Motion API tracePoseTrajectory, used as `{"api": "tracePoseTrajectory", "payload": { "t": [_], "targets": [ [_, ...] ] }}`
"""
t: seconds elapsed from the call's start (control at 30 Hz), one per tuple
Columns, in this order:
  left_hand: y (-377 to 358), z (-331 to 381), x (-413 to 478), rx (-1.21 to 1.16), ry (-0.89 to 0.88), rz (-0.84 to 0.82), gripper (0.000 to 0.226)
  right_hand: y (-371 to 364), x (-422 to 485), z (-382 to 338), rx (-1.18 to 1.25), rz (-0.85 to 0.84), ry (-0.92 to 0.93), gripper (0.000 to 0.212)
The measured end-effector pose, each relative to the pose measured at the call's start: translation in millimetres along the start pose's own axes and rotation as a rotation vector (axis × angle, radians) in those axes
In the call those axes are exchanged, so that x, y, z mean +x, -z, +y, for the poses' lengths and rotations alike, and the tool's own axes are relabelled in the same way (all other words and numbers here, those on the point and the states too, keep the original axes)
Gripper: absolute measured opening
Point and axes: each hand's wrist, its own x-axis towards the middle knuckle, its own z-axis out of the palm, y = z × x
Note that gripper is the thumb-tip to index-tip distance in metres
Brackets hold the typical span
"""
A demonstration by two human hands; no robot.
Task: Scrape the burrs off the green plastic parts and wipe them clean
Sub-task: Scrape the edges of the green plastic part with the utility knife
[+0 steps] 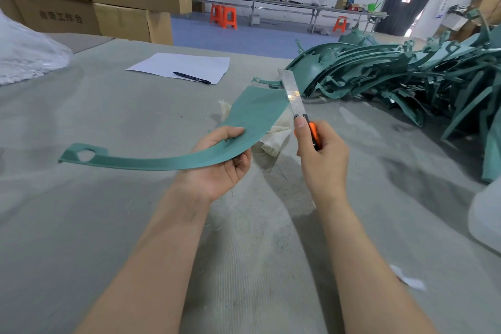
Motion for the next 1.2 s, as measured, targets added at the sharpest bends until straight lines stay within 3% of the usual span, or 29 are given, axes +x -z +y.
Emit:
{"api": "tracePoseTrajectory", "payload": {
  "t": [0.27, 0.5, 0.7, 0.77, 1.03, 1.2],
  "targets": [
    [0.2, -0.3, 0.3, -0.023, -0.005, -0.015, 0.016, -1.9, -0.7, -2.0, 0.018, -0.017, 0.025, 0.049],
    [3.1, 2.1, 1.5, -0.090, -0.017, -0.025, 0.023, -13.0, -9.2, -5.0, -0.066, -0.125, 0.044, 0.036],
    [2.4, 0.7, 2.5, -0.117, -0.035, -0.025, 0.014, -12.2, -10.4, -6.5, -0.061, -0.158, 0.058, 0.034],
    [3.6, 0.9, 4.6, -0.149, -0.060, 0.000, 0.006, -15.7, -14.3, -8.9, -0.074, -0.195, 0.083, 0.038],
    [5.1, 1.8, 6.2, -0.216, -0.125, 0.013, 0.018, -19.0, -20.2, -15.2, -0.063, -0.267, 0.122, 0.058],
    [6.3, 3.3, 5.9, -0.280, -0.212, 0.003, 0.020, -27.7, -30.0, -20.8, -0.152, -0.324, 0.203, 0.040]
  ]
}}
